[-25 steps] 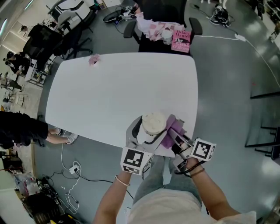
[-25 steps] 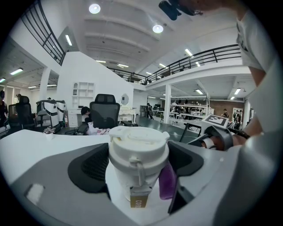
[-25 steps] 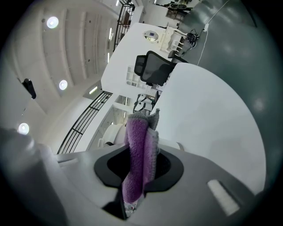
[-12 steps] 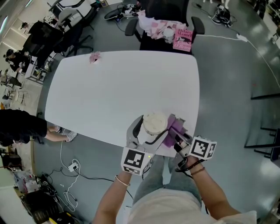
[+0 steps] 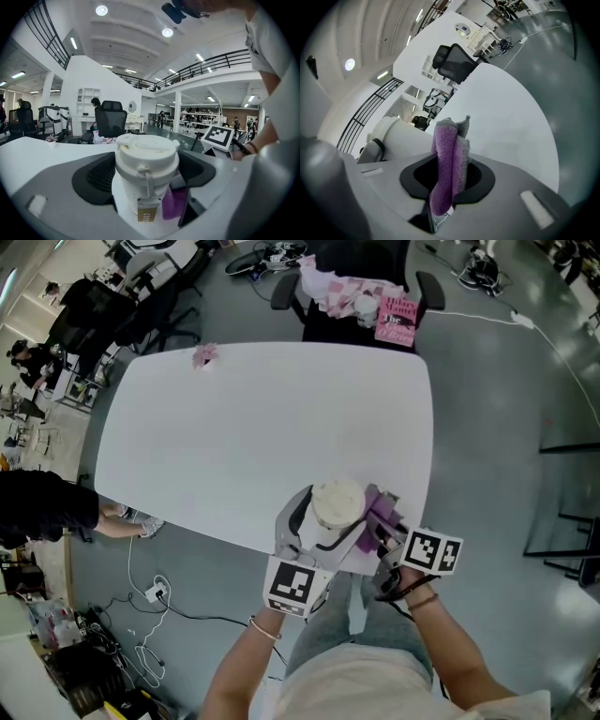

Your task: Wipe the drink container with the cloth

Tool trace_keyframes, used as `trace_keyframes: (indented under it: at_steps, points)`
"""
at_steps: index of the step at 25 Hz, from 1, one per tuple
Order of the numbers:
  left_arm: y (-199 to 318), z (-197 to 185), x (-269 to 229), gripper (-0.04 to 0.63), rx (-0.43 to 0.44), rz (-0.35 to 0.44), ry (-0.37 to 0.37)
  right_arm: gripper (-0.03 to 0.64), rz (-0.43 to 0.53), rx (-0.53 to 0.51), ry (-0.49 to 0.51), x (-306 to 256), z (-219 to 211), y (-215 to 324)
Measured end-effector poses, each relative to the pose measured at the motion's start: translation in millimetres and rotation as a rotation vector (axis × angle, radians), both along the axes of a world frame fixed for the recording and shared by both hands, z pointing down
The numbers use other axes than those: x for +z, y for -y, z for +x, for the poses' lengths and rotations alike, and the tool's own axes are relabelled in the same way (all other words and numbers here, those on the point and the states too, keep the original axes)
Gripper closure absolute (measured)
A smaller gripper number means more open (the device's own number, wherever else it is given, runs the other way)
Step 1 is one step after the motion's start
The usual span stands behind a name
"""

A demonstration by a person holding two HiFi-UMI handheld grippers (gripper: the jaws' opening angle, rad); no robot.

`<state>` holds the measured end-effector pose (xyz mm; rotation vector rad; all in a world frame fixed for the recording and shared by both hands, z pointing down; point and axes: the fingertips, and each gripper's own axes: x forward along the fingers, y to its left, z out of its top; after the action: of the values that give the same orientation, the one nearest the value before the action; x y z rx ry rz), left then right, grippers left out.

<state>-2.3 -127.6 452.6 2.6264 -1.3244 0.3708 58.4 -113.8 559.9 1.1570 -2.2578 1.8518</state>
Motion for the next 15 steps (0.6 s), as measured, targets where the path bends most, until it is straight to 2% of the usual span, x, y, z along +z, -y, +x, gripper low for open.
trace_keyframes:
  at_steps: [15]
  points:
    - [-3, -2, 0, 0.173, -0.015, -0.032, -0.023, 0.554, -0.106, 0.015, -0.116, 35, -2, 1]
